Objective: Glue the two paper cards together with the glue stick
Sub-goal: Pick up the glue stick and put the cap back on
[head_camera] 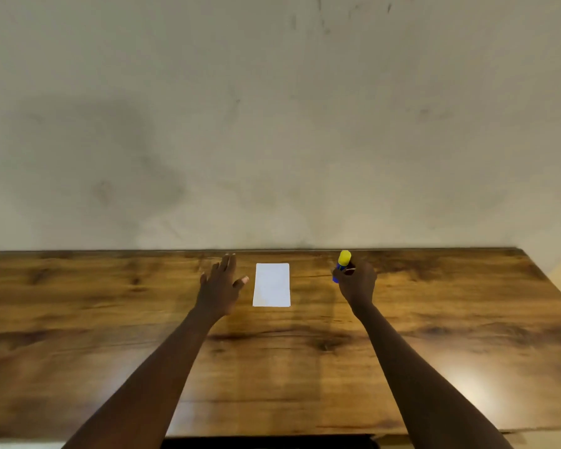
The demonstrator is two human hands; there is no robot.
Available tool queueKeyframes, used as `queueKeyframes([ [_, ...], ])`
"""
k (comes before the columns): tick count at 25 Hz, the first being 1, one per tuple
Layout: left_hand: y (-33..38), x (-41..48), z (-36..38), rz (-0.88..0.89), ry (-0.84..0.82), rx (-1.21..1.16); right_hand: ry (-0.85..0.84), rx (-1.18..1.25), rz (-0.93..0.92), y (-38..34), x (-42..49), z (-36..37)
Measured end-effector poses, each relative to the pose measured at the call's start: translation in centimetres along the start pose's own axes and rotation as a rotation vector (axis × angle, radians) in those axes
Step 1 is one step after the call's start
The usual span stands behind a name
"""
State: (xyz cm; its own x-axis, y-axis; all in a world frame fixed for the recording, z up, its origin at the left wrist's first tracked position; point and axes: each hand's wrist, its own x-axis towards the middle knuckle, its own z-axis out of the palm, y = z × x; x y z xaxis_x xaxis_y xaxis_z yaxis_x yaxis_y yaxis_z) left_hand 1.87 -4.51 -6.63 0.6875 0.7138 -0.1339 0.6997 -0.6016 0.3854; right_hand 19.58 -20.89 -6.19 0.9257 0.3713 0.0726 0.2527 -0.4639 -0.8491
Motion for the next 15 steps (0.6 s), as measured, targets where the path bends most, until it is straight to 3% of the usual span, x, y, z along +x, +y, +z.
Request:
queueKeyframes([
  [3, -1.3, 0.6, 2.7, -0.023, -0.093, 0.042, 0.020, -0.060, 0.018, 1.6, 1.0, 0.7],
  [15, -1.6, 1.4, 3.9, -0.043, -0.109, -0.001, -0.046, -0.109, 0.054, 4.0, 1.5, 1.6],
])
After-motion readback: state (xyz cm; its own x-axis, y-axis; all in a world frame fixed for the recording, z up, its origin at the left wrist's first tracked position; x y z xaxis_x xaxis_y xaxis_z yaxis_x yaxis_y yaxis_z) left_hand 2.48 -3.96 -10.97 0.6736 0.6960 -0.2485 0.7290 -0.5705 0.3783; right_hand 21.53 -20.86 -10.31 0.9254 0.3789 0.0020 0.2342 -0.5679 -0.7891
